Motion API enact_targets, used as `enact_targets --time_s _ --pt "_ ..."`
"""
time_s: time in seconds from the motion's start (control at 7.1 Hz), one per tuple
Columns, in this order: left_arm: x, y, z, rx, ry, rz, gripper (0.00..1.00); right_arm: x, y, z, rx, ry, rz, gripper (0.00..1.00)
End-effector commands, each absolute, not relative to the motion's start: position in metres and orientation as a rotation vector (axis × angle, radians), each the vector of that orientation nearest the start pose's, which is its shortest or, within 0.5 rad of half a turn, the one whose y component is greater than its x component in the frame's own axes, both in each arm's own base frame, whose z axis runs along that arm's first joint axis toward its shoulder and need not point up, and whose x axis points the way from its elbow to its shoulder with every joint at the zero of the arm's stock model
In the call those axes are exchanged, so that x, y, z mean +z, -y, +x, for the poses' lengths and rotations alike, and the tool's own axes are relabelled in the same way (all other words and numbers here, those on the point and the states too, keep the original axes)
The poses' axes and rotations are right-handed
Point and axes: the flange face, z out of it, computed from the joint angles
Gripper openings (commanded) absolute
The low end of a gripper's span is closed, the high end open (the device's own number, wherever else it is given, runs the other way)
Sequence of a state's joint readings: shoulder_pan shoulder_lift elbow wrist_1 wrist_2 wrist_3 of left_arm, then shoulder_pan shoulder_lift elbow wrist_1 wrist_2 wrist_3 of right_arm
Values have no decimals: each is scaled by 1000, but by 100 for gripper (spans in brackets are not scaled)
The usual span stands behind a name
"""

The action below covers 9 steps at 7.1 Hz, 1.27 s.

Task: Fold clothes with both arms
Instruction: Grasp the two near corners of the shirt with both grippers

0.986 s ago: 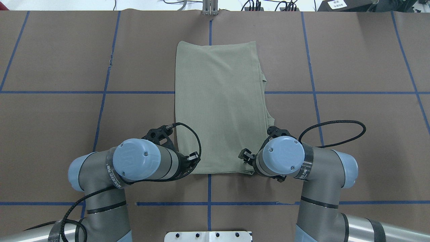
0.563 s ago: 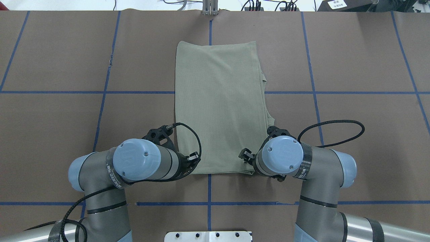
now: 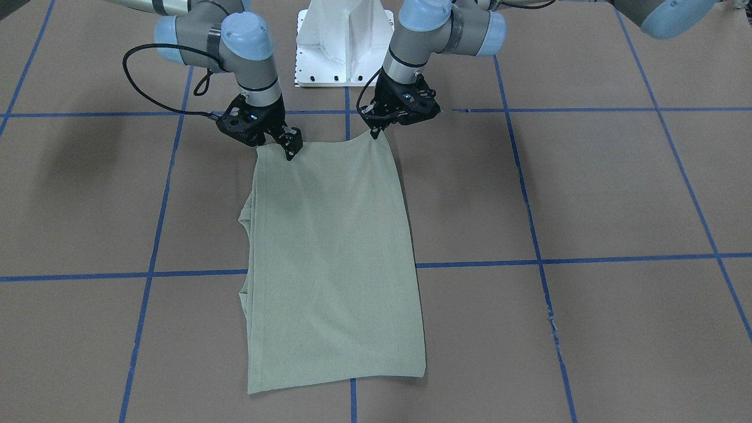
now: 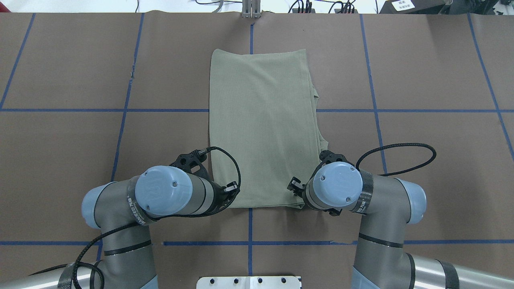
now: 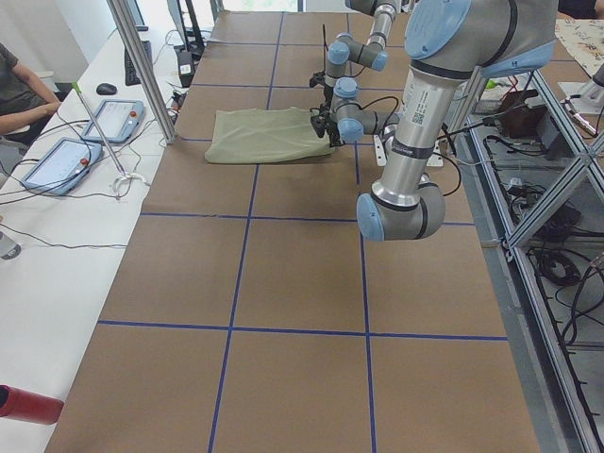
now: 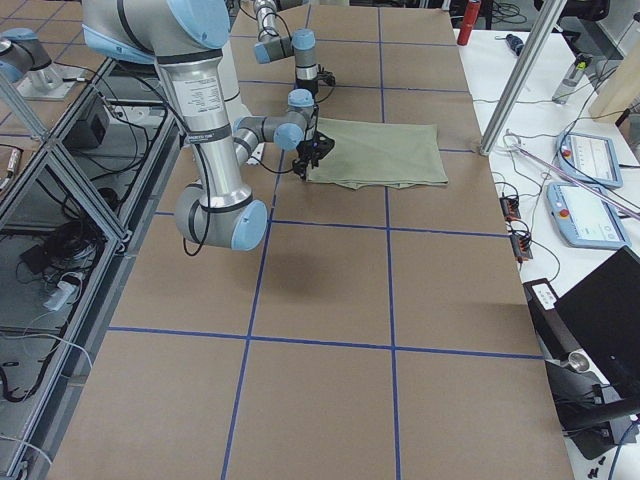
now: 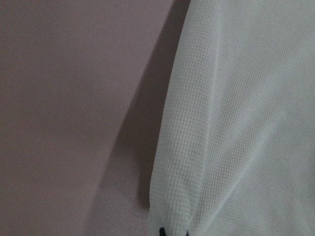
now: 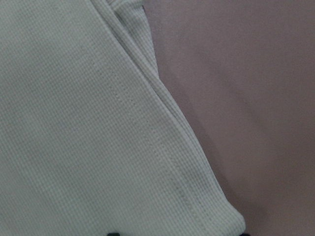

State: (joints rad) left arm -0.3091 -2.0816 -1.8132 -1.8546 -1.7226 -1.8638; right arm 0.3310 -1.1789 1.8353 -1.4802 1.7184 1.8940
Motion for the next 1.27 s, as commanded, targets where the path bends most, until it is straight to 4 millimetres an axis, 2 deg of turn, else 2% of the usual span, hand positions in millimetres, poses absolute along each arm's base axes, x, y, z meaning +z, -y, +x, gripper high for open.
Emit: enact_targets --time_s 0.0,0.14,0.28,0.7,0.85,0.99,1.13 --pt "228 304 564 -466 -1048 -131 0 319 311 -541 565 760 -140 11" --pt "228 304 564 -466 -1048 -131 0 318 311 -541 565 761 -140 3" --pt "228 304 564 -466 -1048 -131 0 317 312 -541 565 763 -139 0" --pt "226 303 563 -465 -1052 -133 0 303 316 -531 594 796 -141 0" --pt "219 302 555 -463 -1071 -131 0 300 316 -529 599 804 -146 0" --pt "205 295 542 -453 -1105 -133 0 288 313 -516 590 835 -148 0" --pt "199 282 534 -434 -1125 -142 0 273 304 -494 578 880 -157 0"
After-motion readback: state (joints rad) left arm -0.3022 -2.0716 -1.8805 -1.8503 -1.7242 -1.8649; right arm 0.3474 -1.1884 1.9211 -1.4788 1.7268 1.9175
